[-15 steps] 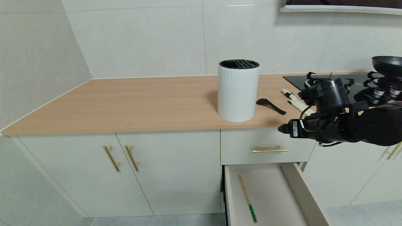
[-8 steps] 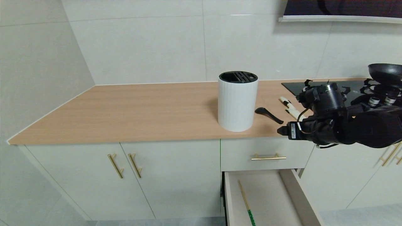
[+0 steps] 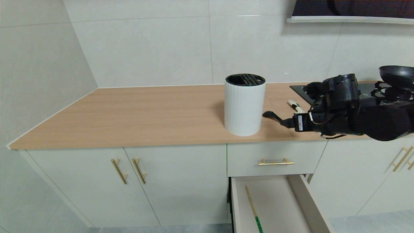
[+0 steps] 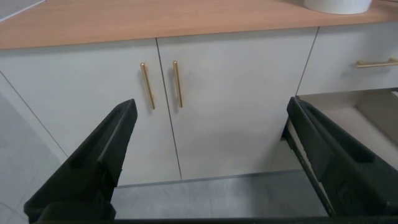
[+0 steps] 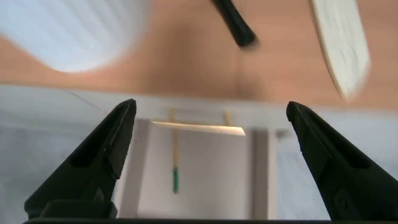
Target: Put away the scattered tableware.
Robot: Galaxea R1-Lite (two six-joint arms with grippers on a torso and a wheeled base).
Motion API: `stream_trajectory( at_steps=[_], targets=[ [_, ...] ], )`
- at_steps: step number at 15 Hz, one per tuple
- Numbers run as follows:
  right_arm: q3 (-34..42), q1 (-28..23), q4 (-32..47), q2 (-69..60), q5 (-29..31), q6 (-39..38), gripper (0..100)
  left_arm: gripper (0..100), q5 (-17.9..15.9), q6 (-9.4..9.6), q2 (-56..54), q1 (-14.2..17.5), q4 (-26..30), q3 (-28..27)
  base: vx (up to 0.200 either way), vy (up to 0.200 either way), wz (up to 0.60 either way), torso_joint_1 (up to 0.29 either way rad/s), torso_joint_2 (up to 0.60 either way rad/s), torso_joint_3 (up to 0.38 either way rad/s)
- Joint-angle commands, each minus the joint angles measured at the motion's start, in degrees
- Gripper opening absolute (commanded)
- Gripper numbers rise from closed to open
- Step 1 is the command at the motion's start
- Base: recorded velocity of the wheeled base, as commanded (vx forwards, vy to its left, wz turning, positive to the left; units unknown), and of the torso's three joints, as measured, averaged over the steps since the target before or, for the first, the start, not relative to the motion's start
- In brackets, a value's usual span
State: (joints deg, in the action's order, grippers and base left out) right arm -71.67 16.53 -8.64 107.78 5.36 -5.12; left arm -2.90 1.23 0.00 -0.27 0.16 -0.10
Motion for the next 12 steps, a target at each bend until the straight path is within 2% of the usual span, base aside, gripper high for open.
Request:
stream_trajectory(
  at_steps=[1,3,7,12],
  targets=[
    [-7.7,-2.12,0.12,5.69,-3.43,2.66,100,100,0.0,0.0,0.0,0.0,0.02,0.01,0.0,0.0,0.0,0.0,0.0,0.0],
    [-9.89,-2.82,-0.5,8.77,-4.05,5.38,100,100,0.0,0.0,0.0,0.0,0.02,0.01,0.0,0.0,0.0,0.0,0.0,0.0],
    [-13.5,-7.13,-7.35,16.85,-9.76,6.53,100,100,0.0,0.0,0.0,0.0,0.02,0.01,0.0,0.0,0.0,0.0,0.0,0.0],
    [-16.31,-7.3,-12.36,22.74,-9.58,6.35,100,100,0.0,0.0,0.0,0.0,0.02,0.01,0.0,0.0,0.0,0.0,0.0,0.0]
  ],
)
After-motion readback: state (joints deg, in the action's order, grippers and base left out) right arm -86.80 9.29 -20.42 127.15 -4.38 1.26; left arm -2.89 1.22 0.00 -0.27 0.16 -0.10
